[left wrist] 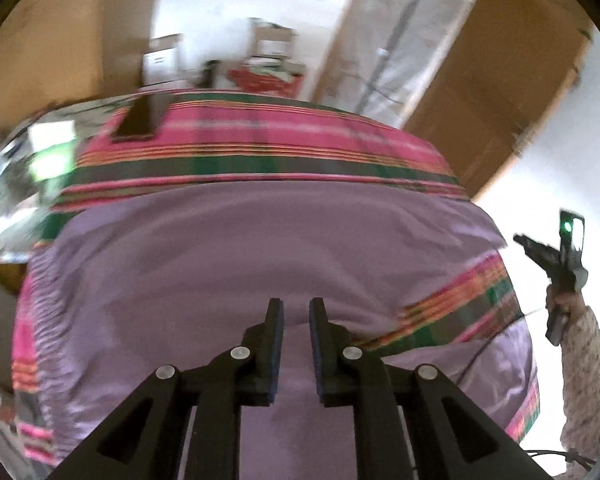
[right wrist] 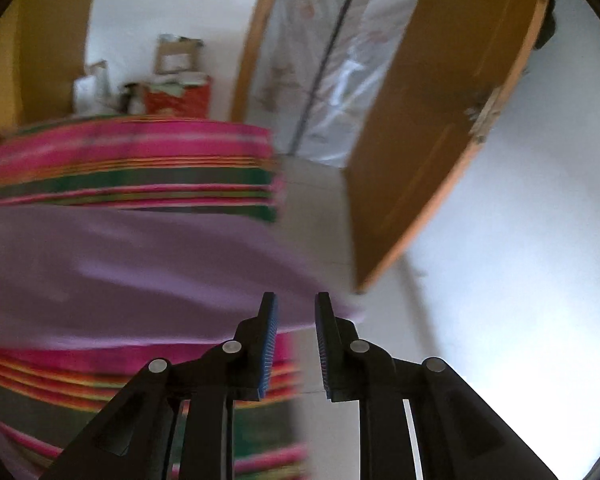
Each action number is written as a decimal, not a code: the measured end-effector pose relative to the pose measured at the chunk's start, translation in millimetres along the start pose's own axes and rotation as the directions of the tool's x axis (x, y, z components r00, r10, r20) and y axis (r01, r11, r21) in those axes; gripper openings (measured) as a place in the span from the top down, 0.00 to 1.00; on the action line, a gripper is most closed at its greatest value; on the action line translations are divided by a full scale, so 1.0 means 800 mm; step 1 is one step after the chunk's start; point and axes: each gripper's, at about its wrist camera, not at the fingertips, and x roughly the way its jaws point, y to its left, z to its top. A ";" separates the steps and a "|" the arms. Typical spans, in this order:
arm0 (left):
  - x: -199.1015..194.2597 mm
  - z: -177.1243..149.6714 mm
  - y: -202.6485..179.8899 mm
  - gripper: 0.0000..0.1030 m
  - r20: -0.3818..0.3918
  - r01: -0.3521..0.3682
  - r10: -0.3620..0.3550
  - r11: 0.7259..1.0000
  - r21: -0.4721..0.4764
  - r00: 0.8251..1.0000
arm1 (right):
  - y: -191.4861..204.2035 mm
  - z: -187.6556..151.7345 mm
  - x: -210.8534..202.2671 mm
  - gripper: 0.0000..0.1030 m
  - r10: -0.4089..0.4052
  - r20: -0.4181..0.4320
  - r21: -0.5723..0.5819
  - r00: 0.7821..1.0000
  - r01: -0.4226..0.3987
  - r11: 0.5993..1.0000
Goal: Fold clothes
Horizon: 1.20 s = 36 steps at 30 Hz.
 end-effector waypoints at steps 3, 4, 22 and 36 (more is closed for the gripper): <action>-0.005 -0.007 0.038 0.86 -0.013 -0.053 0.052 0.998 -0.046 0.999 | 0.044 0.000 0.005 0.81 0.095 -0.010 -0.013 0.995 -0.095 0.995; -0.008 -0.009 0.052 0.86 -0.017 -0.068 0.068 0.996 -0.058 0.998 | 0.061 -0.001 0.002 0.81 0.122 -0.004 -0.036 0.993 -0.122 0.992; 0.036 0.050 0.184 0.84 -0.064 -0.252 0.246 0.961 -0.119 0.967 | 0.332 0.032 -0.012 0.81 0.479 -0.060 -0.296 0.876 -0.474 0.830; 0.080 0.076 0.223 0.88 -0.060 -0.266 0.260 0.948 -0.173 0.964 | 0.377 0.043 0.012 0.81 0.503 -0.099 -0.309 0.858 -0.507 0.805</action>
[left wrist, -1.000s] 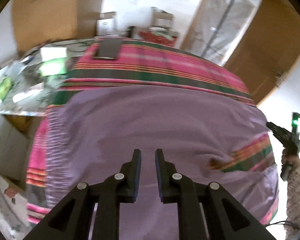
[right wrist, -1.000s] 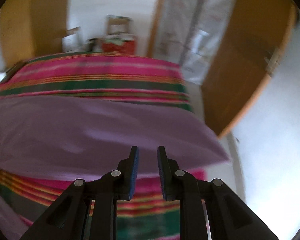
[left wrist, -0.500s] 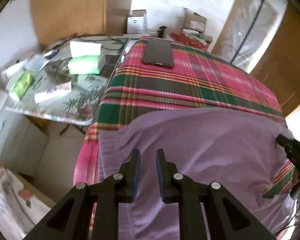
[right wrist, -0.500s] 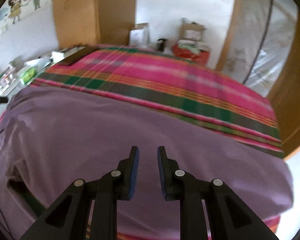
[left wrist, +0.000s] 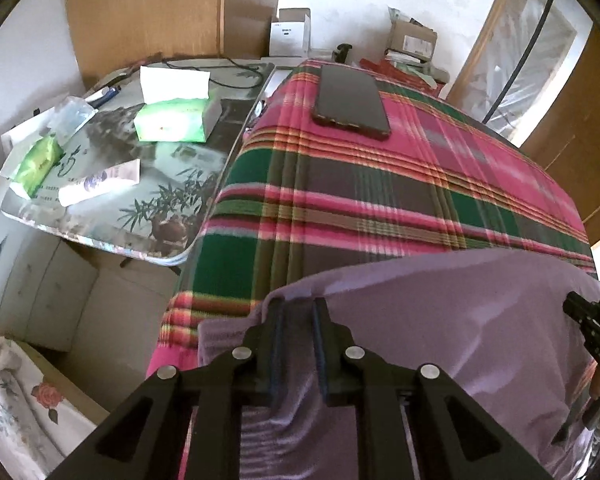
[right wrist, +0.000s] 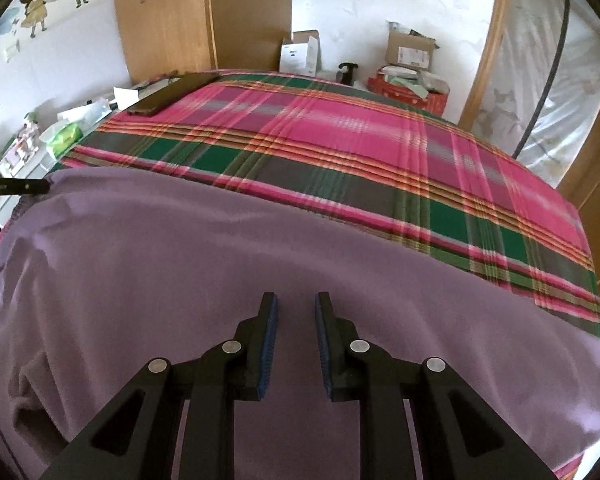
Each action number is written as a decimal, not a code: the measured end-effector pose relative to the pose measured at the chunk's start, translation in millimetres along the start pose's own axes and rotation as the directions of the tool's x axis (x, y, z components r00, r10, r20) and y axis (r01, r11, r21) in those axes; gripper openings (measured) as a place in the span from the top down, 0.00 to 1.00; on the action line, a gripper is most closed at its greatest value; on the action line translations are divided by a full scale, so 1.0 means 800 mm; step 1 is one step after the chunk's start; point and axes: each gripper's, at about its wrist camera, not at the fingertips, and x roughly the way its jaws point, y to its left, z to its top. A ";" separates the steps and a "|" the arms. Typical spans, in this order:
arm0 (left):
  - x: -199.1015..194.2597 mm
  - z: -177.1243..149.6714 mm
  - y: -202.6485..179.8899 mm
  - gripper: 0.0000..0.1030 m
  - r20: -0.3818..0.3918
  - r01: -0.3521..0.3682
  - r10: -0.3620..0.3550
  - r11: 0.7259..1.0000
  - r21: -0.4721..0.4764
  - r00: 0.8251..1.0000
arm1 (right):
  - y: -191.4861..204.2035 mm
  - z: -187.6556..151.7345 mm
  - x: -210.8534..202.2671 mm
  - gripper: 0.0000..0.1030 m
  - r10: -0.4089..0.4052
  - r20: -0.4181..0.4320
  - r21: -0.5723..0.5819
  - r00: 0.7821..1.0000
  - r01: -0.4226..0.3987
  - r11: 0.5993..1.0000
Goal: Fold clothes
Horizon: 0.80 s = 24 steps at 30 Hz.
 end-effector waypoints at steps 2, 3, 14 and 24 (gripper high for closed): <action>0.002 0.003 -0.002 0.89 0.010 -0.010 0.010 1.000 0.005 1.000 | 0.001 0.004 0.003 0.80 -0.003 0.003 0.000 1.000 0.003 1.000; 0.003 0.005 -0.003 0.89 0.014 -0.017 0.016 1.000 0.012 1.000 | 0.000 0.006 0.005 0.80 -0.002 0.002 0.006 1.000 0.002 1.000; -0.010 0.003 -0.025 0.88 0.070 -0.092 0.081 0.981 0.173 0.994 | 0.010 0.034 -0.005 0.80 0.042 0.061 -0.008 0.997 -0.042 0.999; 0.002 -0.001 -0.033 0.72 0.022 -0.132 0.133 0.929 0.345 0.991 | 0.033 0.070 0.033 0.51 0.062 0.019 -0.125 0.998 -0.060 0.990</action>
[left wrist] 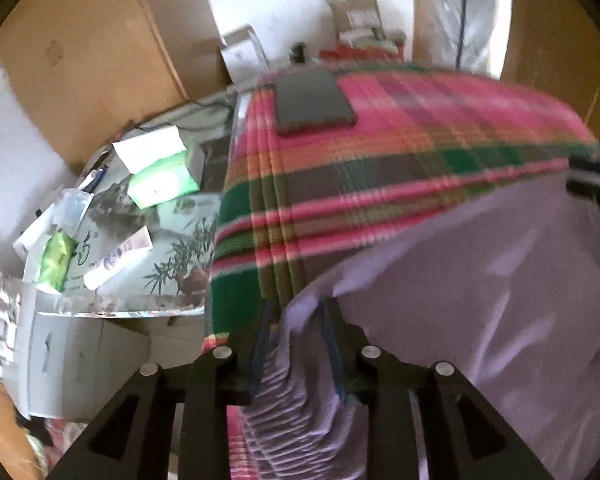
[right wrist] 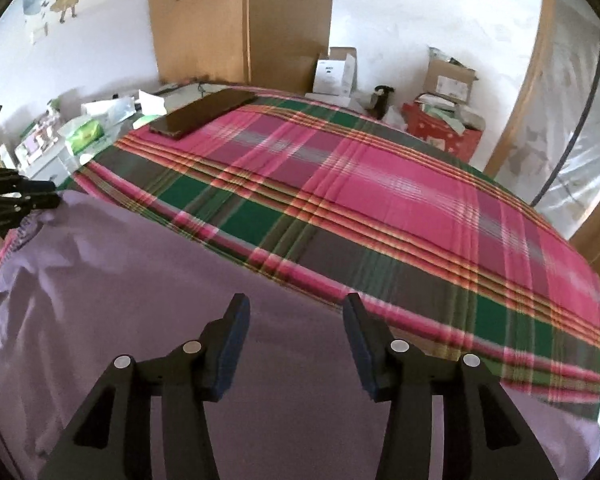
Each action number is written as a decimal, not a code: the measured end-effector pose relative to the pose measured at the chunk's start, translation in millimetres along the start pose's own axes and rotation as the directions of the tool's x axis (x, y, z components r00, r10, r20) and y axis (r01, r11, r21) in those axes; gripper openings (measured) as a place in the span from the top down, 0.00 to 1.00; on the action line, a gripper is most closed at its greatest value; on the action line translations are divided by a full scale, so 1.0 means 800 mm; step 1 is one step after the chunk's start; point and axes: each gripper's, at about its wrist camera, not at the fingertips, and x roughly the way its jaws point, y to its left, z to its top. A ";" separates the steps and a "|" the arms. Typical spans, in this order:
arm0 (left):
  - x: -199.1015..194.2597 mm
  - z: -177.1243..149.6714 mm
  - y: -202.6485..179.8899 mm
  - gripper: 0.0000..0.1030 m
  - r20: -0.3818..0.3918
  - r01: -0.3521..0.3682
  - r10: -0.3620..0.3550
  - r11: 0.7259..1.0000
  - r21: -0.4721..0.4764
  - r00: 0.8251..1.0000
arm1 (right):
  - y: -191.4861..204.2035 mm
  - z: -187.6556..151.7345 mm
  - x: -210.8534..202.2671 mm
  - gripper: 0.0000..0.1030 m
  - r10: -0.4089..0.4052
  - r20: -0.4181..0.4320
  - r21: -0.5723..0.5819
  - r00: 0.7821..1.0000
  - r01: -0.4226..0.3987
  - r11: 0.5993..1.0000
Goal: Fold clothes
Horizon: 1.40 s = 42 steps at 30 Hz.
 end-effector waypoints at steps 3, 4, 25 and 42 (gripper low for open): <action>0.002 0.000 0.004 0.70 0.006 0.012 -0.012 1.000 0.006 1.000 | 0.001 0.002 0.011 0.51 -0.005 -0.018 -0.024 1.000 0.004 1.000; 0.003 0.000 0.005 0.70 0.007 0.016 -0.016 1.000 0.006 1.000 | 0.002 0.002 0.014 0.51 -0.006 -0.022 -0.030 1.000 0.006 1.000; 0.008 0.007 0.011 0.96 0.060 0.066 -0.064 0.997 -0.033 0.996 | 0.032 0.020 0.034 0.59 0.165 -0.019 -0.061 0.986 -0.166 0.984; 0.002 0.008 0.015 0.96 0.084 0.071 -0.064 0.994 -0.085 0.994 | 0.063 0.023 0.012 0.96 0.110 0.044 -0.116 0.993 -0.104 0.988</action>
